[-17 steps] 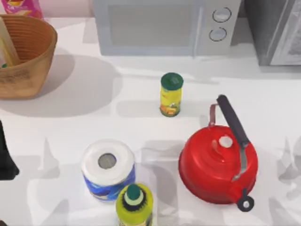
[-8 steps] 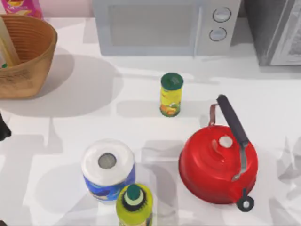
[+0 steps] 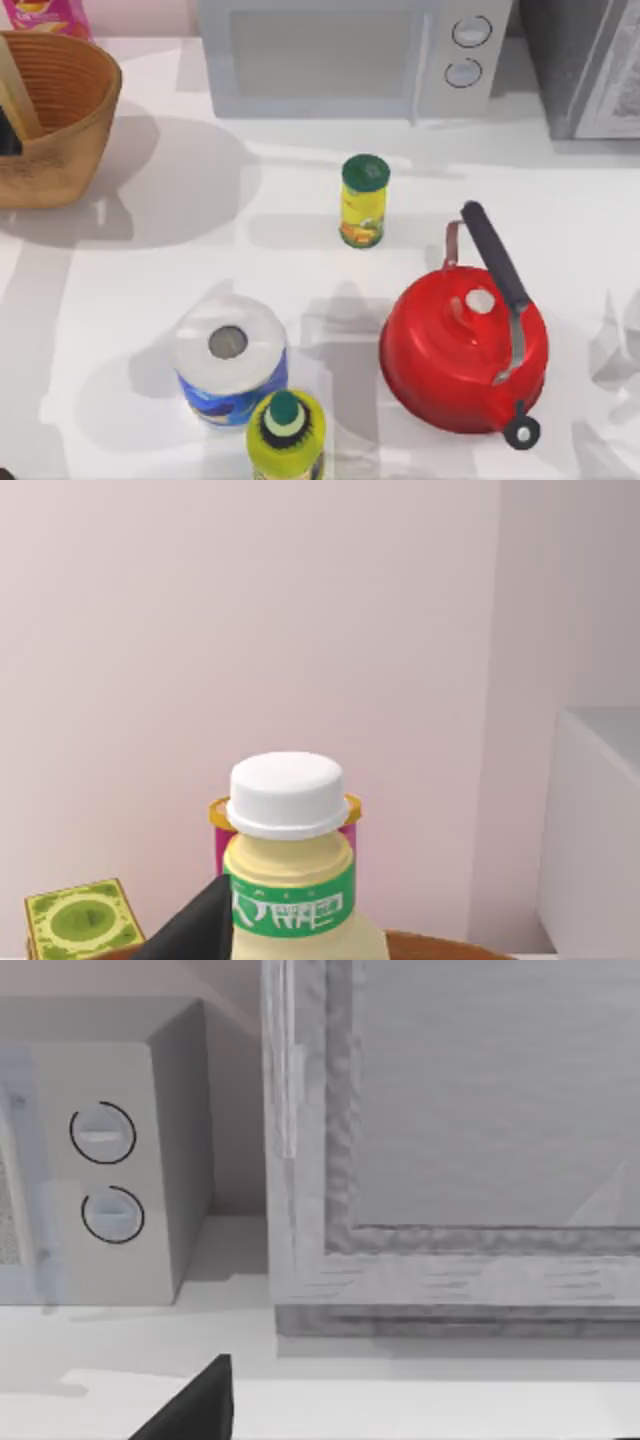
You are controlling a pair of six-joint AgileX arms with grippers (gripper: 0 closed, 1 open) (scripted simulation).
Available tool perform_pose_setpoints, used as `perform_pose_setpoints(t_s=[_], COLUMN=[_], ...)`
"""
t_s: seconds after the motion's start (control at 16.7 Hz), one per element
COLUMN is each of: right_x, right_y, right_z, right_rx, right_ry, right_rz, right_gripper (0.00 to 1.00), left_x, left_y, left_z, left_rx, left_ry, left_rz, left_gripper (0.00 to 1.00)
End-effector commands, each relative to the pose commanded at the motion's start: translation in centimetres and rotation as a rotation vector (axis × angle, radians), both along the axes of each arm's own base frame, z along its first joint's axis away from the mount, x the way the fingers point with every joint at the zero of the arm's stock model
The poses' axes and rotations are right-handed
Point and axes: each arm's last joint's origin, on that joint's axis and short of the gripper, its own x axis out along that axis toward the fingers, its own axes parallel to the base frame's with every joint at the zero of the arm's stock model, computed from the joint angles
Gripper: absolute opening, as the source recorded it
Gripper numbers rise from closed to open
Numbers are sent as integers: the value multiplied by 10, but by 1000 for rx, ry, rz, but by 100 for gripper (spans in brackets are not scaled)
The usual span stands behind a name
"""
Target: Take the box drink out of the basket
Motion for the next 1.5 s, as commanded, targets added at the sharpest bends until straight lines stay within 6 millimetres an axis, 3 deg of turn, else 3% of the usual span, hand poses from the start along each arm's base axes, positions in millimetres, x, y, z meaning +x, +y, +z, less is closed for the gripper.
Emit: perform_pose_setpoints(t_s=[0.36,0.66,1.14,1.5], right_x=[0,0,0,0], right_y=[0,0,0,0], right_z=[0,0,0,0], right_rx=[0,0,0,0], right_ry=[0,0,0,0], right_rz=[0,0,0,0], right_gripper=[100,100,100,100], left_x=[71,97,100,132], left_y=[20,32,32,33], left_z=[-55,-97,-99,-102], left_rx=[2,-2,3,-2], left_ry=[66,101,93,102], left_rz=[10,19,20,20], left_gripper=[100,100,100,100])
